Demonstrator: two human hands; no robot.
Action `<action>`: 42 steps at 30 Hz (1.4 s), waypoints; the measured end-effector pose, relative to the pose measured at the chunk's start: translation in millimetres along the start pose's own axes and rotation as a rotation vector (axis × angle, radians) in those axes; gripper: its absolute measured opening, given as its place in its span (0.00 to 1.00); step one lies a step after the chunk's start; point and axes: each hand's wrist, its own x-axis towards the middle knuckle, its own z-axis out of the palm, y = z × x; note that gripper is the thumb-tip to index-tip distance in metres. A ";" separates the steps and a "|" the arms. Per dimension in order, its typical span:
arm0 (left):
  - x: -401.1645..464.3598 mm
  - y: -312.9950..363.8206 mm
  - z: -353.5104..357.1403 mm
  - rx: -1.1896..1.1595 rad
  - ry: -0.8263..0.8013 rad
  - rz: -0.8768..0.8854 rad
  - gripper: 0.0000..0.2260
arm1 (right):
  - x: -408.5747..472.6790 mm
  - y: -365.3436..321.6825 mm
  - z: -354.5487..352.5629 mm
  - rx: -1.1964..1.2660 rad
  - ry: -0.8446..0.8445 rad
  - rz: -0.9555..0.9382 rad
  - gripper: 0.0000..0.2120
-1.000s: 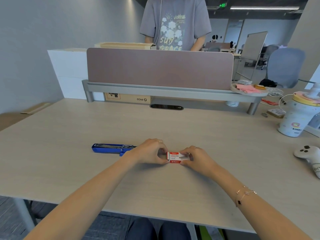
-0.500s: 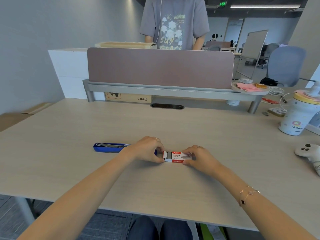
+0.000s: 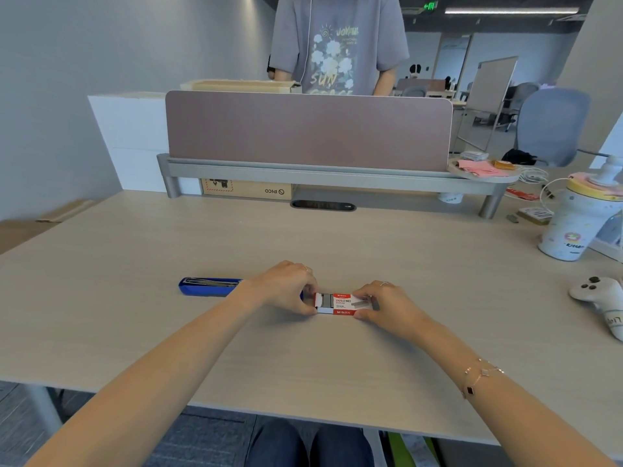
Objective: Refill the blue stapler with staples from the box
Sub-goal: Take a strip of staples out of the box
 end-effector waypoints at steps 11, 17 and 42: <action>0.0 -0.4 -4.2 0.002 -0.035 -0.018 0.14 | -0.3 1.0 0.8 0.026 0.004 -0.002 0.17; 4.6 -2.0 -11.2 -0.119 -0.086 -0.046 0.17 | 0.7 0.6 0.4 0.006 -0.001 0.001 0.18; 17.3 17.5 -4.6 -0.262 -0.027 -0.151 0.11 | 0.7 4.2 7.1 0.053 0.020 0.024 0.19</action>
